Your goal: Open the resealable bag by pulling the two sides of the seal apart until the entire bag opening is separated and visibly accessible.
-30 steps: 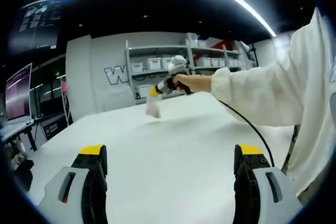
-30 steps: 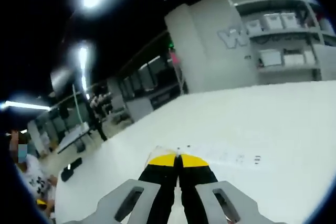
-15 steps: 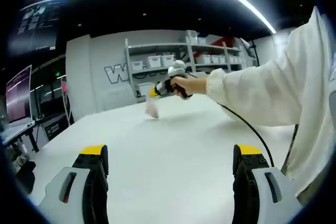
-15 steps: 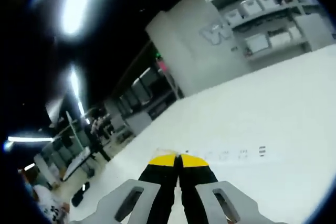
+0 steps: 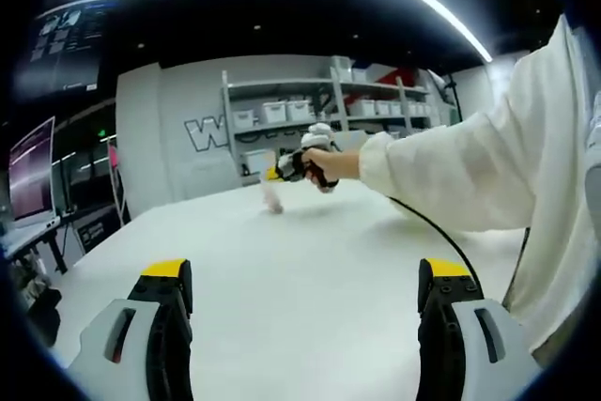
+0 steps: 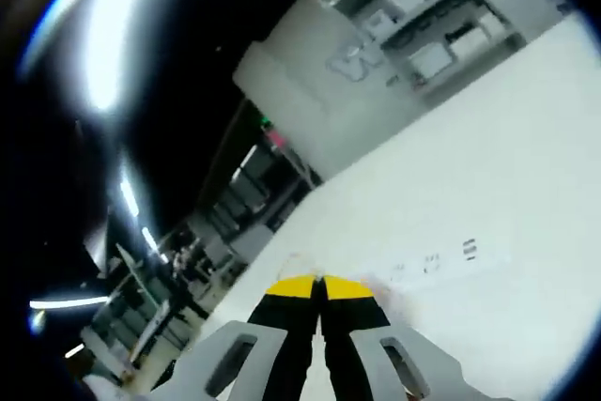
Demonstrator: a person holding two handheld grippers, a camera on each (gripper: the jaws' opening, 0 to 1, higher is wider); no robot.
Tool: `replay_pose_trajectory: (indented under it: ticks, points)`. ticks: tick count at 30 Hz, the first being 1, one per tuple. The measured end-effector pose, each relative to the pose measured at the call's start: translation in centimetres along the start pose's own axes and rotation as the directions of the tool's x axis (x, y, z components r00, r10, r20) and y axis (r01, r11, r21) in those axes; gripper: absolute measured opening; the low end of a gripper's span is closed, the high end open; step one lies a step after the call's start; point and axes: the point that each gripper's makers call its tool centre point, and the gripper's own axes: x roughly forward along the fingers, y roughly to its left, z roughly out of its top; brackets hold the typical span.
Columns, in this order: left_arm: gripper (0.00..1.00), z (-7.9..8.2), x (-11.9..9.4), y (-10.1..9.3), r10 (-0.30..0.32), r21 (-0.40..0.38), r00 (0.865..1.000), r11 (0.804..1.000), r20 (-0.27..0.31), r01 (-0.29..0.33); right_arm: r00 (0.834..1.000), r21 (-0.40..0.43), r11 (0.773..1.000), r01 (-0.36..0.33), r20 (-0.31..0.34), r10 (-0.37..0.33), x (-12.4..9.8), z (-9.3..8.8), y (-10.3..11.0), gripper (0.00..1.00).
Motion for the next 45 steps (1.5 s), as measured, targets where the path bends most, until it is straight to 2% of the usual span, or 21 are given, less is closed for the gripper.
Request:
replay_pose_trajectory:
  ticks: [1,7,14,18,21,29,37,42,45]
  points:
    - [0.99,0.0,0.0,0.0,0.0,0.002,1.0,1.0,-0.001,0.0,1.0,-0.007,1.0,0.004,-0.011,-0.004,0.3,-0.9,0.1,0.0]
    - [0.99,-0.2,-0.2,0.1,0.004,0.006,1.0,1.0,-0.006,-0.004,0.998,-0.023,1.0,-0.006,-0.055,0.005,0.9,-2.8,0.6,0.0]
    - [0.99,-0.2,-0.2,0.0,-0.001,0.008,1.0,1.0,-0.006,0.001,0.996,-0.033,0.999,-0.01,-0.092,0.007,1.1,-4.3,0.8,0.0]
    - [0.99,0.0,-0.2,0.0,-0.003,0.002,1.0,1.0,0.004,0.003,0.994,-0.087,0.996,-0.006,-0.112,-0.004,1.3,-5.8,0.7,0.0]
    - [0.99,0.1,-0.2,0.0,-0.004,0.004,1.0,1.0,0.005,0.004,0.994,-0.138,0.99,0.011,-0.109,-0.027,1.3,-6.2,0.4,0.0]
    - [0.99,0.1,0.0,-0.1,-0.003,-0.005,1.0,1.0,0.008,0.003,0.986,-0.157,0.988,-0.007,-0.163,-0.019,1.0,-8.3,1.1,0.0]
    - [0.99,0.1,0.0,0.0,-0.003,0.0,1.0,1.0,0.009,0.003,0.985,-0.168,0.986,-0.019,-0.172,-0.01,1.1,-8.9,1.3,0.0]
    - [0.99,0.2,0.1,-0.1,-0.004,-0.004,1.0,1.0,0.014,0.005,0.989,-0.165,0.986,-0.026,-0.149,0.001,1.0,-8.4,1.2,0.03]
    - [0.99,0.2,0.2,-0.4,-0.011,-0.004,1.0,1.0,0.014,0.011,0.99,-0.204,0.978,-0.035,-0.139,0.006,0.7,-8.5,1.5,0.08]
